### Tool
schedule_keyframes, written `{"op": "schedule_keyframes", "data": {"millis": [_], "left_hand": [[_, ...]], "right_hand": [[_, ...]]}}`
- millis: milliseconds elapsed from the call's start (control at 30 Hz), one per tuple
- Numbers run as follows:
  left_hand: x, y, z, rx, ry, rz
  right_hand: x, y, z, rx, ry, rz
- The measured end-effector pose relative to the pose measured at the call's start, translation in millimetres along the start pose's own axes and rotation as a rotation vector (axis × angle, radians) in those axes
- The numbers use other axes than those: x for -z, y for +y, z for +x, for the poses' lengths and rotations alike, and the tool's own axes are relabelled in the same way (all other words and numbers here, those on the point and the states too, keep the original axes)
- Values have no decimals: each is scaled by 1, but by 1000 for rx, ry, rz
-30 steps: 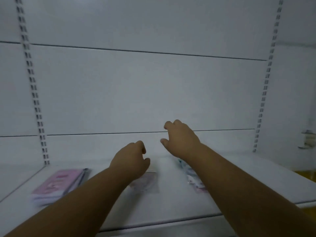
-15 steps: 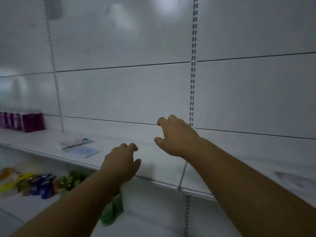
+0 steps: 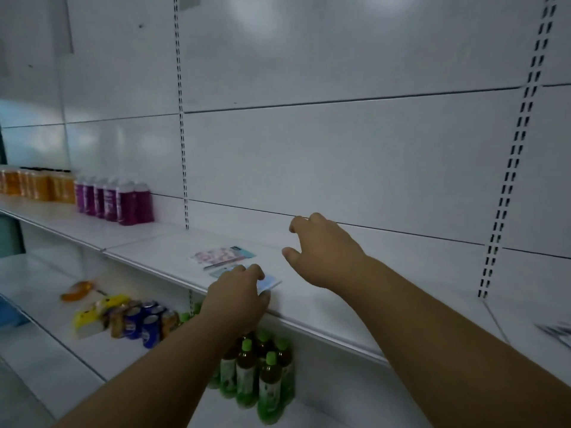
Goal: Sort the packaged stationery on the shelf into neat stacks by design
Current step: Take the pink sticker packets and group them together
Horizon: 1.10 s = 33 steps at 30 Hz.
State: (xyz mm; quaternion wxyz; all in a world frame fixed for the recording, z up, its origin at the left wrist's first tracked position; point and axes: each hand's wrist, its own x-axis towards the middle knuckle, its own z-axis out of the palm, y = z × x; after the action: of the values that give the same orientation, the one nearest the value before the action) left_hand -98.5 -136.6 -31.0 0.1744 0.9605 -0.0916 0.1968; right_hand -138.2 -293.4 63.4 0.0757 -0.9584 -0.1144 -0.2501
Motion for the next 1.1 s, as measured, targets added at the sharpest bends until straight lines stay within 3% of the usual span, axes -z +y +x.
{"op": "schedule_keyframes", "data": {"millis": [267,400,533,700,800,967,1100], "left_hand": [[-5,-74,96,46,25,-26],[-14,-106,132,31,-39,-9],[-18,-136,164,8,-98,159],[-24,-158,191,92,-361,149],[-22,-164,198,37,-297,138],[1,-172,201,29,-184,-229],[26,-180,184,-21,-100,-844]], "right_hand": [[-56,-21,91,-22,-59,5],[-80,-36,115,-57,-65,-26],[-95,-54,128,-125,-51,-33],[-118,-75,132,-246,-110,-84],[-129,-82,124,-344,-139,-72],[-141,-82,111,-502,-363,-103],[-150,-80,110,-575,-471,-100]]}}
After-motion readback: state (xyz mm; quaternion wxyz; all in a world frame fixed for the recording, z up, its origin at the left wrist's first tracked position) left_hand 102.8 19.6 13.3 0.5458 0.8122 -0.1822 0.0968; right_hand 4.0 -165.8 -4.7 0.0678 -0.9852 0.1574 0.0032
